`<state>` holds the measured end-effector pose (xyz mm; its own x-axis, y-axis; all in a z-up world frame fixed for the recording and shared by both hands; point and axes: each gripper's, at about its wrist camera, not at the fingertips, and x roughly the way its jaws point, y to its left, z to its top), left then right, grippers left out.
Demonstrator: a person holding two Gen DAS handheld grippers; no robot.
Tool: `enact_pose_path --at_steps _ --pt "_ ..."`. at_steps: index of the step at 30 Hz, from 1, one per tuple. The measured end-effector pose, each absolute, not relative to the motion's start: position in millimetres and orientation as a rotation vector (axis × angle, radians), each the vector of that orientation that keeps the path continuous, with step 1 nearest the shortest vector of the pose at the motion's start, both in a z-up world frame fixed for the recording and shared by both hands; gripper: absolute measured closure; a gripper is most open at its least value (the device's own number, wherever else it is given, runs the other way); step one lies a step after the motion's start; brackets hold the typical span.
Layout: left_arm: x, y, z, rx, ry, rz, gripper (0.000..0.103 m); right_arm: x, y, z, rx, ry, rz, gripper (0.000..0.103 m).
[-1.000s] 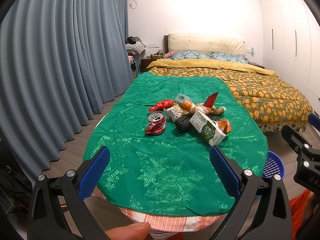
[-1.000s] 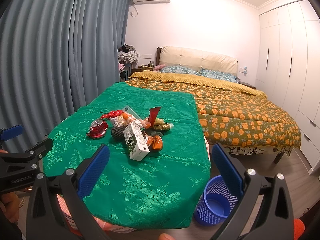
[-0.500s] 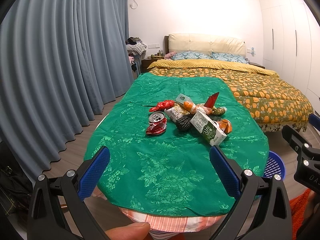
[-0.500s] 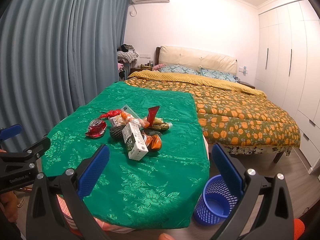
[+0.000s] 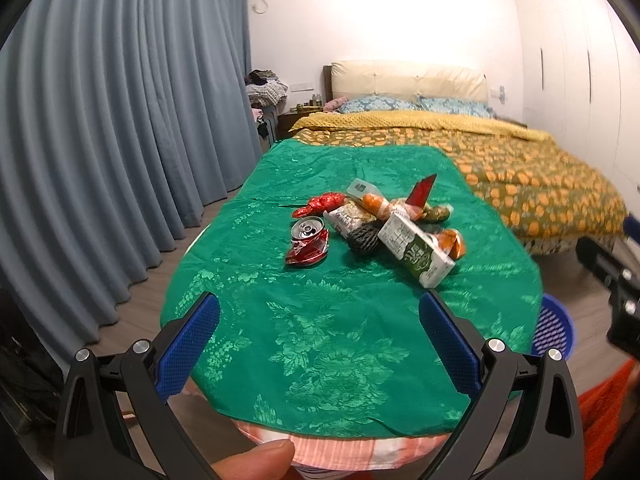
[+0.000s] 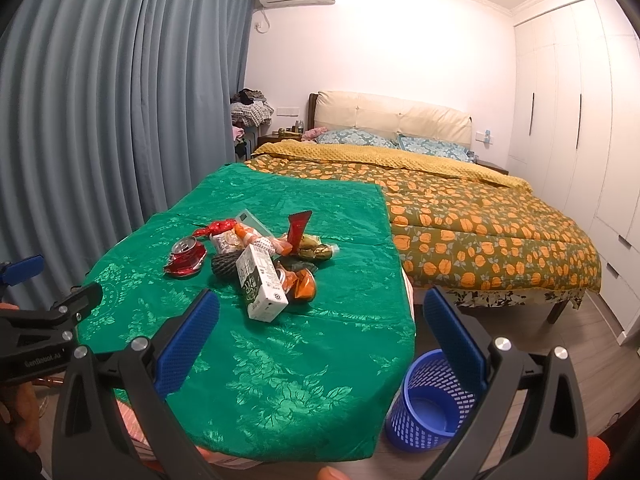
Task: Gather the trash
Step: 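Reach into the pile and grasp the green-white milk carton with the left tool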
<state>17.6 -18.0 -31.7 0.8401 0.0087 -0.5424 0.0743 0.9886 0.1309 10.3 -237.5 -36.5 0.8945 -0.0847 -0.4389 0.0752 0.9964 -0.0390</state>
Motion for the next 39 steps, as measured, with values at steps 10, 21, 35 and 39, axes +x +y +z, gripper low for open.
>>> enact_pose_path --at_steps 10,21,35,39 --pt "57.1 -17.7 -84.6 0.132 0.721 -0.06 0.004 51.7 -251.6 -83.5 -0.021 0.538 -0.056 0.004" --pt "127.7 -44.2 -110.3 -0.048 0.827 -0.214 0.004 69.0 -266.2 -119.4 0.008 0.595 -0.05 0.004" --pt "240.6 -95.8 -161.2 -0.375 0.951 -0.322 0.006 74.5 -286.1 -132.2 0.037 0.617 -0.049 0.005" --pt "247.3 -100.5 -170.6 -0.42 0.978 -0.361 0.038 75.2 -292.1 -135.6 0.052 0.625 -0.055 0.005"
